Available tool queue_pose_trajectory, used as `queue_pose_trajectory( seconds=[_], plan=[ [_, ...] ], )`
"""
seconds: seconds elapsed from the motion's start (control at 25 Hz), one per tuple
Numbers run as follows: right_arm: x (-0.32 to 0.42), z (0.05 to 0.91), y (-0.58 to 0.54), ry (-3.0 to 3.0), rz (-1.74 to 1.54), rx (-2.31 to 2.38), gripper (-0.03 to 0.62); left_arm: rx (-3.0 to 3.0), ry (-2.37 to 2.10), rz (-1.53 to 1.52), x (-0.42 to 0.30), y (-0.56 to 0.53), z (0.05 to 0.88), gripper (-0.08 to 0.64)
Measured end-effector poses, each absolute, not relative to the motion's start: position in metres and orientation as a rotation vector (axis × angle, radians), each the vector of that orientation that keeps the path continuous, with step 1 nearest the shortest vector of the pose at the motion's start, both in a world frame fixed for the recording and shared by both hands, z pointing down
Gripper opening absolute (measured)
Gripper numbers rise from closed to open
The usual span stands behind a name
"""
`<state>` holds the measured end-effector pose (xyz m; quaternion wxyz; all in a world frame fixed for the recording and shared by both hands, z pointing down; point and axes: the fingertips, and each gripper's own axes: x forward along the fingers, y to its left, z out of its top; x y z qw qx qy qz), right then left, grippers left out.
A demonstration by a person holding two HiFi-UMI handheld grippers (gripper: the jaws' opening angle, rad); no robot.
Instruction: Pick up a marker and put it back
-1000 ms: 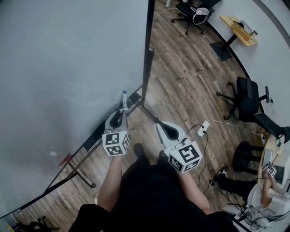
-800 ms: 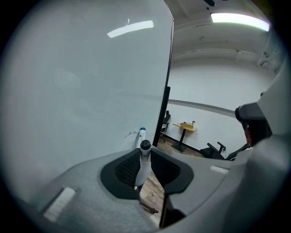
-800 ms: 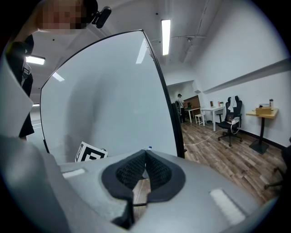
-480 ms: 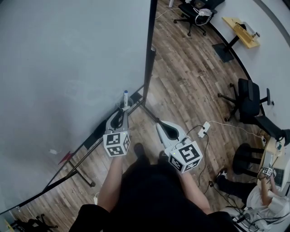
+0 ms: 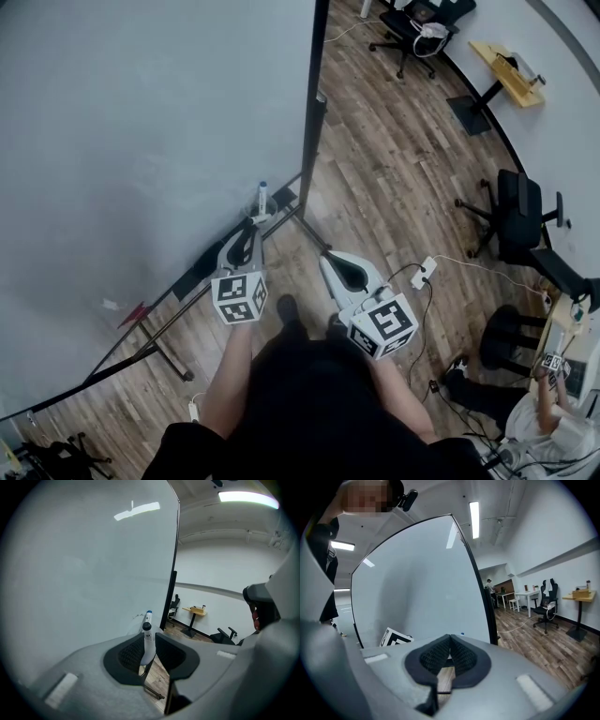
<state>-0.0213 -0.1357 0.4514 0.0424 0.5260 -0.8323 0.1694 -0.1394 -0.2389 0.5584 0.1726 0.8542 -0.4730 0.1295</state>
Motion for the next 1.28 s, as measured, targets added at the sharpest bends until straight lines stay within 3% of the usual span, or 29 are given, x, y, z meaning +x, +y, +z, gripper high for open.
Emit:
queue_pose_trajectory(
  seconds=[0.84,1.28],
  plan=[
    [0.034,0.427,-0.055,-2.675,0.429,1.418,0.003,2.394,-1.505,0.247,-0.097,-0.124,0.506,0.067],
    [0.025,0.428,0.002,-2.785,0.485,1.267,0.003,2.415,-1.553,0.246,-0.094,-0.045,0.487,0.038]
  ],
)
